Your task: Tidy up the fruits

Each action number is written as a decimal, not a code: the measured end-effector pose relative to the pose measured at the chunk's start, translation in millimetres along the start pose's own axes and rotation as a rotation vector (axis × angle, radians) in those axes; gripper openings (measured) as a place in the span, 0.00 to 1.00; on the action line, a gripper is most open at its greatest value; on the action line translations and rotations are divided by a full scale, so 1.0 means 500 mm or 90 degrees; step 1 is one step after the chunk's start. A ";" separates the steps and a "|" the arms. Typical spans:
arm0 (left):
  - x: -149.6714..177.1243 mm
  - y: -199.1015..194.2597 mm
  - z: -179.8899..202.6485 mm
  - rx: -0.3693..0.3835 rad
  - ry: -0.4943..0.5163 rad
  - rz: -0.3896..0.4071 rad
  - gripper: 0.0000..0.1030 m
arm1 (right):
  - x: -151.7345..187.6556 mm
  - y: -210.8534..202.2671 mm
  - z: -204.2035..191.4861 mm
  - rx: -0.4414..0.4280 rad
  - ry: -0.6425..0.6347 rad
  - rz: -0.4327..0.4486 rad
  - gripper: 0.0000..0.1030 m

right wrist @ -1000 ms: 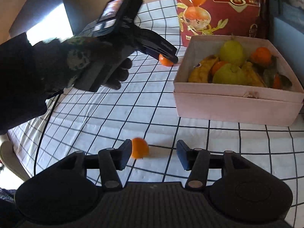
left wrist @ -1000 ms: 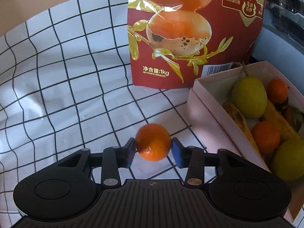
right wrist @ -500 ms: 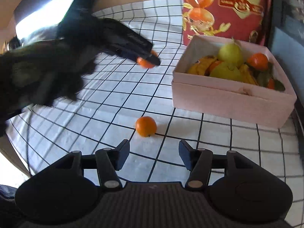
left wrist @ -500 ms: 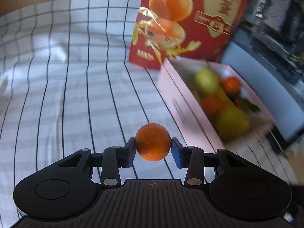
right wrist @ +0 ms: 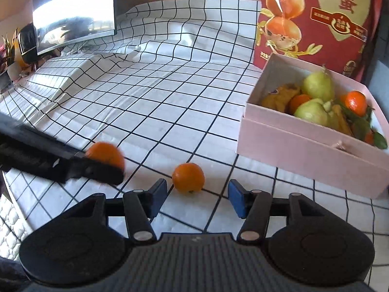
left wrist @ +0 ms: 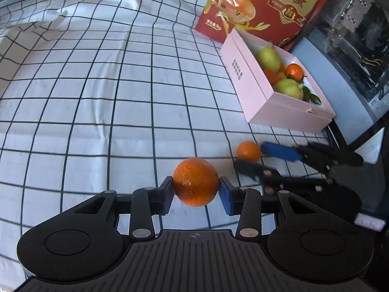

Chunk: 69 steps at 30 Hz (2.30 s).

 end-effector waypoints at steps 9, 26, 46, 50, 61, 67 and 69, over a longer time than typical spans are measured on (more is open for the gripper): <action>0.022 0.003 0.030 0.011 0.032 -0.022 0.44 | -0.009 -0.009 -0.009 0.016 -0.049 0.008 0.27; -0.377 -0.010 0.236 0.058 0.127 0.136 0.44 | -0.085 -0.352 0.089 0.189 0.027 0.234 0.27; -0.275 0.002 0.170 0.089 0.129 0.148 0.43 | -0.034 -0.323 0.146 0.203 0.114 0.187 0.27; -0.145 0.007 0.133 0.087 0.109 0.085 0.43 | -0.112 -0.298 0.165 0.180 0.081 0.196 0.27; -0.067 0.001 0.068 -0.011 0.089 0.082 0.43 | -0.299 -0.156 0.289 0.125 0.112 0.191 0.37; -0.060 0.023 0.051 -0.043 0.076 0.088 0.43 | -0.195 -0.207 0.244 0.089 0.117 0.206 0.56; -0.059 0.031 0.059 -0.054 0.078 0.101 0.43 | -0.146 -0.216 0.206 0.082 0.116 0.195 0.57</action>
Point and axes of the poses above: each gripper's, at about its wrist camera, not at the fingertips, and y roughly the way its jaws point, z to its right, x to its underside, the point moved 5 cm from there along y, roughly the way its jaws point, and after that the axes turned 14 degrees about -x, right-handed, at the moved point
